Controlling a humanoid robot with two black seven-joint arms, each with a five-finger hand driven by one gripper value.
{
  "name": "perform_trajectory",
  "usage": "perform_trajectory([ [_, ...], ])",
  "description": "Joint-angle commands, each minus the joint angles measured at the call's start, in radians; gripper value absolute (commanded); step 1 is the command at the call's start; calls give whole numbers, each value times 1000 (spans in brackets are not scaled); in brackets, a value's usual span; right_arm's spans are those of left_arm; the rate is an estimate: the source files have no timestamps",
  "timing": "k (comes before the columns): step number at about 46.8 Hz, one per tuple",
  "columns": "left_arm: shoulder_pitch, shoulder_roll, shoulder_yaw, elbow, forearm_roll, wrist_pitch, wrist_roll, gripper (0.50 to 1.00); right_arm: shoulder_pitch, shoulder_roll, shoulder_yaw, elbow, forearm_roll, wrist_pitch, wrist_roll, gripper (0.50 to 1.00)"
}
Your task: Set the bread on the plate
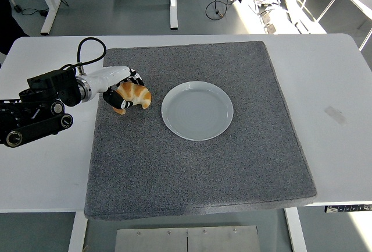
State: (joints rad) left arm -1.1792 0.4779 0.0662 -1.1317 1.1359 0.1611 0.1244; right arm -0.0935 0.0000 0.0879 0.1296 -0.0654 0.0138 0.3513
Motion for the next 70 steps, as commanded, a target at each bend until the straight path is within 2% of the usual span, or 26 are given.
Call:
perform_trajectory([
  [1, -23, 1, -12, 0, -2, 0, 0, 634, 0, 0, 1, -1, -1, 0, 0, 1000],
  [11, -92, 1, -16, -5, -4, -2, 0, 634, 1, 0, 0, -1, -1, 0, 0, 1000],
  [21, -114, -18, -46, -17, -4, -3, 0, 636, 0, 0, 0, -1, 1, 0, 0, 1000],
  [33, -134, -110, -49, -17, -1, -3, 0, 642, 0, 0, 0, 1, -1, 0, 0, 1000],
  [49, -129, -225, -45, -13, 13, -3, 3, 643, 0, 0, 1, -1, 1, 0, 0, 1000],
  [70, -76, -280, -19, 24, 74, -2, 4, 652, 0, 0, 0, -1, -1, 0, 0, 1000],
])
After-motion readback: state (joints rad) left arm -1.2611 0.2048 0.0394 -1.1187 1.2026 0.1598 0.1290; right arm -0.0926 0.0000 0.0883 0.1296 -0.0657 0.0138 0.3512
